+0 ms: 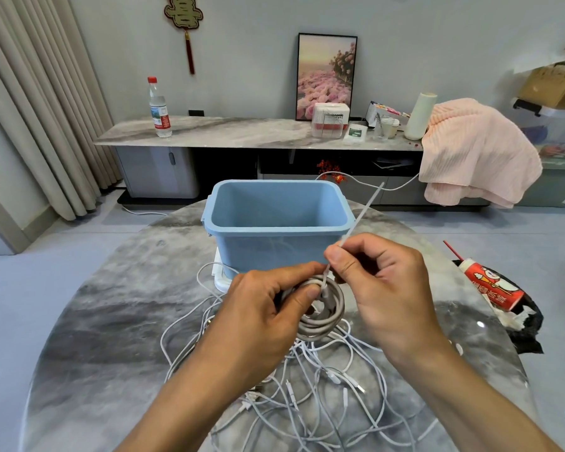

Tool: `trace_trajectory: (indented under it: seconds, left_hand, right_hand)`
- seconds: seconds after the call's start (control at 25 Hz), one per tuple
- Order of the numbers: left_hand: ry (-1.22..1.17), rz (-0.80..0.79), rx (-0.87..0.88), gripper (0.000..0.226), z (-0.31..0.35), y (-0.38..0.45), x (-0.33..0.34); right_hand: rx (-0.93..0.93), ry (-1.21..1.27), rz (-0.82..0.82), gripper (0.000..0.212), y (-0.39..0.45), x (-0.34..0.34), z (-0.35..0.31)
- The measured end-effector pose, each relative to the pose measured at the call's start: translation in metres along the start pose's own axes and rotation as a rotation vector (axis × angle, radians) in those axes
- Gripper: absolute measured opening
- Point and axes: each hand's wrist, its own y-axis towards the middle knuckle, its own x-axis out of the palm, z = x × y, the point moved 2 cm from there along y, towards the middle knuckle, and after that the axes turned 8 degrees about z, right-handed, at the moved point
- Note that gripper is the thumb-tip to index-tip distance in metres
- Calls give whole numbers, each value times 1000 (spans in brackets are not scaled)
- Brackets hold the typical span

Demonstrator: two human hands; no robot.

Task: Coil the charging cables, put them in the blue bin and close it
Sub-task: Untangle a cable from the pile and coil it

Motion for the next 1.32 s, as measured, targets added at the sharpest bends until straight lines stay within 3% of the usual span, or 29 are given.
trace_trajectory:
  seconds: [0.16,0.28,0.44,0.6,0.72,0.92,1.04,1.16,1.32]
  left_hand:
    - [138,-6,109,31,6,-5,3]
    - [75,-15,58,27,5,-5,1]
    - [-401,-16,-288,25,-3,0,5]
    - [-364,113,-567,29,-22,-4,9]
    - [-285,127,-582,28,-26,-2,5]
    - [-342,36,-549,31,-21,0,2]
    - [-482,36,-616,29,-19,2,0]
    - [-529,166,-757,23,-22,3,1]
    - [-558,487,-933,18,-33,10,-17]
  right_hand:
    - [146,104,19,17,0,0,0]
    - [294,254,57,11,0,1,-3]
    - [460,416,0,9,10,-5,-6]
    - [665,191,-212,16,3,-3,15]
    - [652,163,-267,33,8,-11,24]
    - [604,141,-540,24,6,-11,31]
    - [586,199,-588,36,8,-11,36]
    - [643,267,-532,39,7,-10,33]
    - [468,162,-195,26,36,-10,14]
